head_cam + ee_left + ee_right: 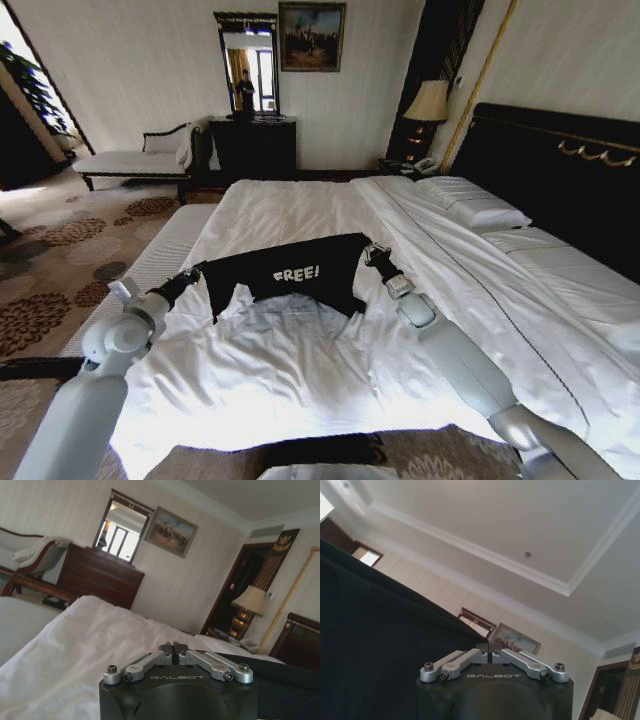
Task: Fold the clothes on the bed.
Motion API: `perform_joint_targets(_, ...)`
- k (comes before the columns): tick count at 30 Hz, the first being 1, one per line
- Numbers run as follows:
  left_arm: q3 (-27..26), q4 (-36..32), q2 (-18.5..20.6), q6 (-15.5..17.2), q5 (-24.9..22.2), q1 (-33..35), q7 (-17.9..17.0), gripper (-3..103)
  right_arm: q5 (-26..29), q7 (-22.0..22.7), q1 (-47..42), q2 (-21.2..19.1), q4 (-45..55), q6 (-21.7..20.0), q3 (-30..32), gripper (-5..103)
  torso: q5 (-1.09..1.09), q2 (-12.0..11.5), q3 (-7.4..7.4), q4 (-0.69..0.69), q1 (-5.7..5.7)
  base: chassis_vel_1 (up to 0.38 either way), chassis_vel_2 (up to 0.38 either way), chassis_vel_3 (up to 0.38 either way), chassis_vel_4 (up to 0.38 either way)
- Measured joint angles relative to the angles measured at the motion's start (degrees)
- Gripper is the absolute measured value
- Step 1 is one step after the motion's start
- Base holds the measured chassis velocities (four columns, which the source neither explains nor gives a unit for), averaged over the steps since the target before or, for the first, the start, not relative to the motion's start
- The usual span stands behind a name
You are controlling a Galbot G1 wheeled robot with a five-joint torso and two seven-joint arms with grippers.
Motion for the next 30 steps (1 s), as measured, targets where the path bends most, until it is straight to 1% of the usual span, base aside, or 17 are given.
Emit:
perform_joint_targets(1, -0.4, -0.6, 0.3, 0.0, -0.6, 0.0, -0.2, 1, 1.1, 0.0, -0.7, -0.3, 1.5, -0.2, 0.9, 0, 0.01, 0.0, 0.00, 0.00, 0.00, 0.000, 0.000, 0.000, 0.000)
perform_joint_targets(4, -5.1, -7.5, 3.8, -0.1, -7.3, -0.3, -2.2, 1, 14.1, -0.4, -6.4, -4.1, 14.6, -3.5, 8.6, 0, -0.02, 0.0, 0.00, -0.01, 0.00, 0.000, 0.000, 0.000, 0.000)
perform_joint_targets(5, -5.1, -7.5, 3.8, -0.1, -7.3, -0.3, -2.2, 1, 14.1, -0.4, -6.4, -4.1, 14.6, -3.5, 8.6, 0, -0.02, 0.0, 0.00, -0.01, 0.00, 0.000, 0.000, 0.000, 0.000)
perform_joint_targets(6, -7.8, -10.0, 5.6, -0.3, -9.7, -0.3, -2.6, 1, 18.5, -0.5, -7.9, -5.7, 19.5, -5.0, 11.5, 0, 0.00, 0.0, 0.00, -0.02, -0.01, 0.000, 0.000, 0.000, 0.000)
perform_joint_targets(7, -9.2, -11.2, 6.5, -0.3, -11.1, -0.4, -2.8, 1, 20.3, -0.6, -8.5, -6.7, 21.9, -5.6, 12.9, 0, 0.00, 0.0, -0.01, -0.02, -0.01, 0.000, 0.000, 0.000, 0.000)
perform_joint_targets(10, -20.5, -16.6, 11.9, -0.6, -22.3, 0.1, -4.6, 1, 27.1, -0.5, -12.2, -13.7, 33.8, -6.8, 20.9, 0, 0.00, 0.0, -0.01, 0.02, -0.01, 0.000, 0.000, 0.000, 0.000)
perform_joint_targets(11, -20.5, -16.6, 11.9, -0.6, -22.3, 0.1, -4.6, 1, 27.1, -0.5, -12.2, -13.7, 33.8, -6.8, 20.9, 0, 0.00, 0.0, -0.01, 0.02, -0.01, 0.000, 0.000, 0.000, 0.000)
perform_joint_targets(13, -27.7, -18.9, 14.3, -0.6, -28.3, 2.3, -4.9, 1, 31.5, -0.4, -15.9, -17.4, 39.6, -8.0, 27.9, 0, -0.01, 0.0, -0.01, 0.01, -0.01, 0.000, 0.000, 0.000, 0.000)
perform_joint_targets(15, -37.8, -21.9, 15.7, -0.6, -34.9, 7.6, -4.5, 1, 36.8, 0.0, -21.7, -20.5, 46.2, -9.9, 37.4, 0, -0.02, 0.0, -0.01, 0.01, -0.01, 0.000, 0.000, 0.000, 0.000)
perform_joint_targets(17, -39.3, -22.3, 15.8, -0.6, -35.8, 8.4, -4.3, 1, 37.5, 0.0, -22.7, -20.9, 47.2, -10.4, 39.0, 0, -0.02, 0.0, -0.02, 0.01, -0.02, 0.000, 0.000, 0.000, 0.000)
perform_joint_targets(18, -44.6, -23.5, 16.1, -0.4, -39.5, 10.5, -4.2, 1, 40.6, 0.3, -25.5, -22.0, 50.2, -12.8, 44.6, 0, -0.01, 0.0, -0.02, 0.01, -0.02, 0.000, 0.000, 0.000, 0.000)
perform_joint_targets(21, -53.5, -24.3, 17.7, 0.3, -48.7, 11.7, -5.8, 1, 49.0, 1.3, -27.8, -24.5, 51.6, -18.3, 57.8, 0, 0.00, 0.0, -0.02, 0.00, -0.03, 0.000, 0.000, 0.000, 0.000)
perform_joint_targets(23, -54.4, -24.3, 18.1, 0.5, -49.7, 11.7, -6.1, 1, 50.3, 1.6, -27.8, -25.1, 51.6, -19.2, 59.7, 0, -0.01, 0.0, -0.02, 0.00, -0.03, 0.000, 0.000, 0.000, 0.000)
perform_joint_targets(25, -57.7, -23.6, 20.0, 1.5, -53.0, 11.6, -7.3, 1, 55.3, 2.5, -27.3, -27.5, 51.5, -22.6, 65.5, 0, -0.01, 0.0, 0.00, -0.01, -0.02, 0.000, 0.000, 0.000, 0.000)
perform_joint_targets(27, -58.0, -23.2, 20.7, 2.1, -53.2, 11.5, -7.4, 1, 56.6, 3.0, -26.8, -28.4, 51.4, -23.8, 66.7, 0, -0.01, 0.0, 0.00, 0.00, -0.01, 0.000, 0.000, 0.000, 0.000)
perform_joint_targets(29, -56.1, -22.5, 21.2, 3.1, -51.9, 11.3, -7.5, 1, 56.2, 3.3, -26.2, -28.9, 51.2, -24.9, 65.9, 0, 0.00, 0.0, 0.00, 0.00, -0.01, 0.000, 0.000, 0.000, 0.000)
perform_joint_targets(30, -52.4, -22.3, 21.0, 4.0, -49.0, 11.2, -7.5, 1, 54.2, 3.2, -26.1, -28.4, 51.1, -25.1, 63.0, 0, -0.01, 0.0, -0.01, 0.01, -0.01, 0.000, 0.000, 0.000, 0.000)
